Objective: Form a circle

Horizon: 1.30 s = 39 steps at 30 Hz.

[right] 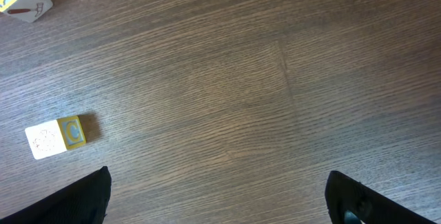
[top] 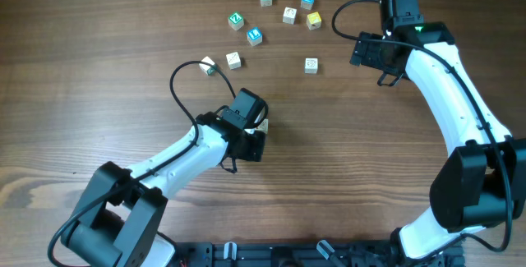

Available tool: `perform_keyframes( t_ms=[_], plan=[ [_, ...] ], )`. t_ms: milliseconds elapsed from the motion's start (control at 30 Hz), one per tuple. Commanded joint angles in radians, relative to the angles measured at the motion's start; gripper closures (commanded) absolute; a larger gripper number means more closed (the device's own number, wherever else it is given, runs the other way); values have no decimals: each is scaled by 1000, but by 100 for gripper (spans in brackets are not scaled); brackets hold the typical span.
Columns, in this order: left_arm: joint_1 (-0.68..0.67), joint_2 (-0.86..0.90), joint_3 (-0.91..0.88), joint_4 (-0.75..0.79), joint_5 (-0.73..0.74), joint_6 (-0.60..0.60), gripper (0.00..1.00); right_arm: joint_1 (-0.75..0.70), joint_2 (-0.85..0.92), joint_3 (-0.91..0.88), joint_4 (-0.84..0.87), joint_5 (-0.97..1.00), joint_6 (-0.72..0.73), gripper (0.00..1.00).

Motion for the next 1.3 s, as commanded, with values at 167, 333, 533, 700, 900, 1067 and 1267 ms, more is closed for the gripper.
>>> perform_keyframes(
  t_ms=[167, 333, 533, 700, 900, 1067, 1267],
  plan=[
    [24, -277, 193, -52, -56, 16, 92, 4, -9, 8, 0, 2, -9, 0],
    [110, -338, 197, -93, -187, -18, 96, 4, -9, 8, 0, 2, -8, 0],
    [225, -255, 197, -216, -186, -45, 95, 4, -9, 8, 0, 2, -8, 0],
    [262, -115, 197, -239, -186, -44, 96, 4, -9, 8, 0, 2, -9, 0],
    [261, 18, 197, -241, -109, -44, 95, 4, -9, 8, 0, 2, -8, 0],
    [261, 66, 197, -241, -90, -44, 94, 4, -9, 8, 0, 2, -8, 0],
    [261, 69, 183, -241, -50, -64, 94, 4, -9, 8, 0, 2, -8, 0]
  ],
)
